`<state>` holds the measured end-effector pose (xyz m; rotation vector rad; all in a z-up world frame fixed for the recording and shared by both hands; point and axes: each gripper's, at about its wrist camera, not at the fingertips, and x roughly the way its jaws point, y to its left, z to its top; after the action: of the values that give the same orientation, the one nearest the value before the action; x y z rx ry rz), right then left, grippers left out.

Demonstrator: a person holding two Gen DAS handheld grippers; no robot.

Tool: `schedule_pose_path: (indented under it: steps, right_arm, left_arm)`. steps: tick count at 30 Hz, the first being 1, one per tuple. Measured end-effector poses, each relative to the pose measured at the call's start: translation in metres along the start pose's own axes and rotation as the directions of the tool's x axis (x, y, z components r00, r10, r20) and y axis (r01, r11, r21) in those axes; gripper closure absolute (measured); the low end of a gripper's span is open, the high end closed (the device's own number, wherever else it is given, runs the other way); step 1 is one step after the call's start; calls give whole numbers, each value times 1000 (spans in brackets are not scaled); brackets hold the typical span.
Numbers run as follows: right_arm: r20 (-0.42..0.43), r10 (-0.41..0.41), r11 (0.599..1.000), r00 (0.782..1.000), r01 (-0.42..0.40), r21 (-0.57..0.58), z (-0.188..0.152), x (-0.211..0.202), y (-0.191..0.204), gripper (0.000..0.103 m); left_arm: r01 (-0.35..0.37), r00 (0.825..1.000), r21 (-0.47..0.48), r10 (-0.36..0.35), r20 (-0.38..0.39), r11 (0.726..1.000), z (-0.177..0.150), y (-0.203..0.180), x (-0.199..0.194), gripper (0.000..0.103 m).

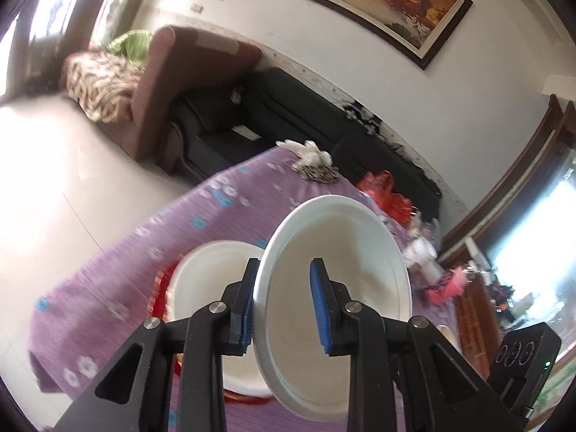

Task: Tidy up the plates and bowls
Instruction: 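Carry the smaller white bowl with both grippers toward the red plate stack, then lower the white bowl onto the stack and open both grippers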

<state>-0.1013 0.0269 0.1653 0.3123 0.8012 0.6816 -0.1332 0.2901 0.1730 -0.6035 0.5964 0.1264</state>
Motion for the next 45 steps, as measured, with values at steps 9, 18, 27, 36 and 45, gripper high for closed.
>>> schedule_pose_path:
  steps: [9, 18, 27, 36, 45]
  right_arm:
    - [-43, -54, 998, 998, 53, -25, -7, 31, 11, 85]
    - [-88, -74, 997, 993, 72, -29, -11, 56, 14, 85]
    - [-109, -90, 996, 990, 88, -26, -12, 66, 10, 84]
    - [-108, -104, 994, 989, 99, -48, -13, 71, 13, 83]
    - [-102, -101, 995, 990, 98, -37, -14, 70, 12, 83]
  left_arm:
    - [-25, 998, -39, 23, -53, 999, -2, 40, 24, 75]
    - [-88, 994, -2, 88, -62, 996, -6, 54, 32, 75]
    - [-143, 989, 64, 146, -36, 988, -8, 48, 36, 75]
    - [-168, 986, 80, 169, 0, 983, -5, 48, 30, 75]
    - [-226, 973, 105, 221, 62, 968, -5, 42, 18, 69]
